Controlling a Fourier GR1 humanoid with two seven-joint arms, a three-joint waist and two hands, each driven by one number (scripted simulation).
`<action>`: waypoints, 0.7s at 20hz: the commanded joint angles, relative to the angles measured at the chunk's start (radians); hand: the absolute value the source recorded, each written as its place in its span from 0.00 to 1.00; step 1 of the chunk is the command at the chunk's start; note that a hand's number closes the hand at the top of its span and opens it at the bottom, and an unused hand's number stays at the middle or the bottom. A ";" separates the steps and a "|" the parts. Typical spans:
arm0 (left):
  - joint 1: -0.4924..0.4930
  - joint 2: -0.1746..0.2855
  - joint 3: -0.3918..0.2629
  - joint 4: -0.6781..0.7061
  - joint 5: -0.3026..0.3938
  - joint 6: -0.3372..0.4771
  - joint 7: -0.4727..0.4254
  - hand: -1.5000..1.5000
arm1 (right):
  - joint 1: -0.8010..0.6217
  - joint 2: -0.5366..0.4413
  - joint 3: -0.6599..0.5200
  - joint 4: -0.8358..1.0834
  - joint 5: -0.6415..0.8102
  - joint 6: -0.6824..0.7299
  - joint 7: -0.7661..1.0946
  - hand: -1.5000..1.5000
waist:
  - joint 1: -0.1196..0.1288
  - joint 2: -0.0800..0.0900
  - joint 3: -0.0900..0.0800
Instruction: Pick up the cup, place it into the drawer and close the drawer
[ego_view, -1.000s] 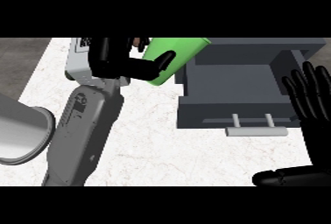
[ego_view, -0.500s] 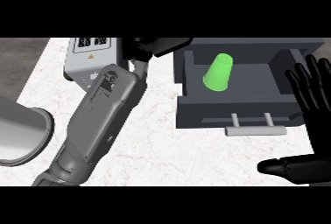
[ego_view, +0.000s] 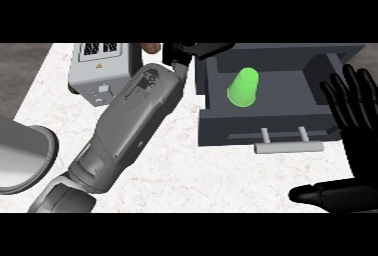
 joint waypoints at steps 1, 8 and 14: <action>-0.076 0.000 -0.111 0.089 0.110 0.068 -0.003 1.00 | -0.025 -0.001 0.009 -0.018 -0.004 -0.009 0.033 0.00 | -0.016 0.001 0.000; -0.093 0.000 -0.179 0.261 0.157 0.015 -0.096 1.00 | -0.039 -0.012 -0.014 0.007 -0.028 0.009 0.005 0.00 | -0.030 0.008 0.000; -0.126 0.000 -0.267 0.309 0.213 0.052 -0.102 1.00 | -0.021 -0.022 -0.011 0.022 -0.030 0.042 -0.025 0.00 | -0.059 0.014 0.001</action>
